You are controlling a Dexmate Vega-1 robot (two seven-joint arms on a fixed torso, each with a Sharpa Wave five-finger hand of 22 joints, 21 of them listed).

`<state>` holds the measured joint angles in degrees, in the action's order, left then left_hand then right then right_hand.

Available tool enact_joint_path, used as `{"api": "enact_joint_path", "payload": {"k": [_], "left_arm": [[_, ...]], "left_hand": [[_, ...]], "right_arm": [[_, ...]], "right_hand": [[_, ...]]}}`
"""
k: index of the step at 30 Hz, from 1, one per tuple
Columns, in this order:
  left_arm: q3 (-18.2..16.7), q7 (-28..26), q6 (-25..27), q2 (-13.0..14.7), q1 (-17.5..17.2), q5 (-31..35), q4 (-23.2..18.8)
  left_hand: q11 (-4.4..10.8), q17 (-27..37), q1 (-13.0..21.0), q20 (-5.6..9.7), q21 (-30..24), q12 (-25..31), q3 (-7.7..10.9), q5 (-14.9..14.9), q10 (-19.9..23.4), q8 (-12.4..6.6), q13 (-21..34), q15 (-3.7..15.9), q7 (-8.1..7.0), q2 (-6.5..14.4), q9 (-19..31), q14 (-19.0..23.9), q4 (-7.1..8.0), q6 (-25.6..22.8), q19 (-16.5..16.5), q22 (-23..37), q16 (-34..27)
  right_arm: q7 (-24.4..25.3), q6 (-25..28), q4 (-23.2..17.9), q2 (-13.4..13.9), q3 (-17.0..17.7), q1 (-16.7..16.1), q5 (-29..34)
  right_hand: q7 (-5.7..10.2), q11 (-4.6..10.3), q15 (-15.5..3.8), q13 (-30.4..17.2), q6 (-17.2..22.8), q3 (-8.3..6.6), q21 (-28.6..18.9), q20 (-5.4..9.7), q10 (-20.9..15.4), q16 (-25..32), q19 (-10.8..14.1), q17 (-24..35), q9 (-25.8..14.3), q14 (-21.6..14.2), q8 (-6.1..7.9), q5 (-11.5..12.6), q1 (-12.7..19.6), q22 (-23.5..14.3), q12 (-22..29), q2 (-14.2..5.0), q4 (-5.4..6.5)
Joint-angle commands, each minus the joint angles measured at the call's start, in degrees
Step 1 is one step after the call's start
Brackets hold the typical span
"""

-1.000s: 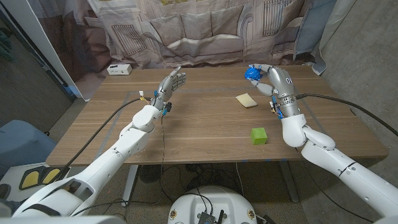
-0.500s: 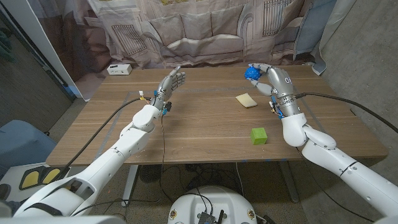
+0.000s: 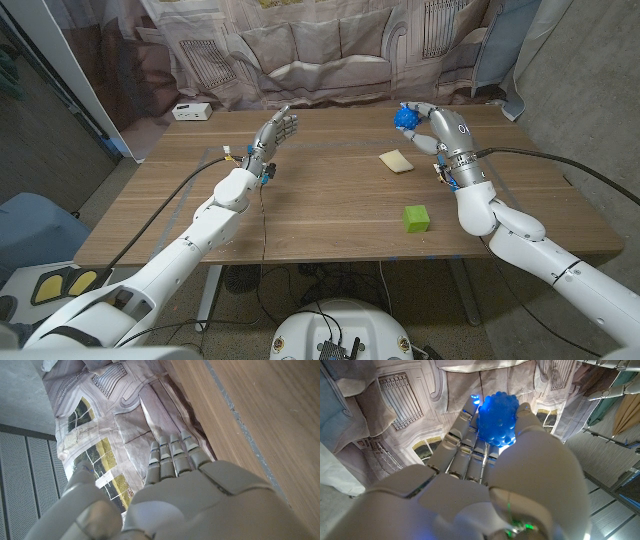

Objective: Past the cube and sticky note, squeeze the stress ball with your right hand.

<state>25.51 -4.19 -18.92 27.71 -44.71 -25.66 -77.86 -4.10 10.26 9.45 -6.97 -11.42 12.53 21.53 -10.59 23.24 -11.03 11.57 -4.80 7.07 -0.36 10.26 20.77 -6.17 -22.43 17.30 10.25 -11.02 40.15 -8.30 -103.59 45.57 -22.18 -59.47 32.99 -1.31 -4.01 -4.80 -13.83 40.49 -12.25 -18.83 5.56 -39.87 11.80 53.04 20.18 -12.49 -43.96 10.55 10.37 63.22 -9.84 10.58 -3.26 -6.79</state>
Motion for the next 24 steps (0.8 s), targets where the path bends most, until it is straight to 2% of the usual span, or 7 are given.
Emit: {"api": "enact_joint_path", "payload": {"k": [1, 13, 24], "left_arm": [[0.23, -0.18, 0.13, -0.29, 0.11, 0.06, -0.17], [0.34, -0.32, 0.77, -0.19, -0.26, -0.06, -0.69], [-0.10, -0.98, 1.11, 0.64, -0.89, 0.26, -2.05]], "left_hand": [[-0.12, 0.17, -0.12, 0.00, -0.20, 0.02, -0.05, 0.02, 0.61, -0.06, 0.26, -0.10, -0.09, 0.42, 0.26, 0.31, -0.32, -0.51, 0.53, 0.17, 0.02], [-0.33, 0.17, -0.07, -0.04, -0.20, -0.03, 0.00, 0.01, 0.53, -0.07, 0.26, -0.13, -0.18, 0.55, 0.26, 0.36, -0.35, -0.59, 0.54, 0.17, 0.02], [0.09, 0.16, -0.04, 0.00, -0.20, 0.03, 0.03, 0.02, 0.71, -0.06, 0.26, -0.13, -0.15, 0.64, 0.26, 0.34, -0.38, -0.63, 0.56, 0.17, 0.04]], "right_arm": [[-1.37, 1.28, -1.56, 1.43, 0.94, -1.13, 0.06], [-3.18, 1.72, -2.39, 2.20, 1.02, -1.33, 0.12], [-4.94, 1.14, -2.11, 2.40, -0.13, -0.62, 0.44]], "right_hand": [[-0.02, 0.22, -1.37, -0.11, -0.44, 0.43, 0.32, 0.01, 0.74, -0.18, -0.20, -0.04, -0.05, 0.46, -0.13, -0.09, -0.71, -0.13, -0.11, 0.28, 0.06], [0.09, 0.25, -1.33, -0.04, -0.67, 0.37, 0.59, 0.01, 0.83, 0.42, -0.25, 0.38, 0.04, 0.57, 0.13, -0.02, -0.32, -0.13, 0.20, 0.02, -0.35], [0.13, 0.39, -1.35, 0.02, -0.41, 0.33, 0.73, 0.10, 0.58, 0.87, -0.10, 0.69, 0.11, 0.50, 0.43, 0.01, -0.28, -0.14, 0.49, -0.38, -0.43]]}}
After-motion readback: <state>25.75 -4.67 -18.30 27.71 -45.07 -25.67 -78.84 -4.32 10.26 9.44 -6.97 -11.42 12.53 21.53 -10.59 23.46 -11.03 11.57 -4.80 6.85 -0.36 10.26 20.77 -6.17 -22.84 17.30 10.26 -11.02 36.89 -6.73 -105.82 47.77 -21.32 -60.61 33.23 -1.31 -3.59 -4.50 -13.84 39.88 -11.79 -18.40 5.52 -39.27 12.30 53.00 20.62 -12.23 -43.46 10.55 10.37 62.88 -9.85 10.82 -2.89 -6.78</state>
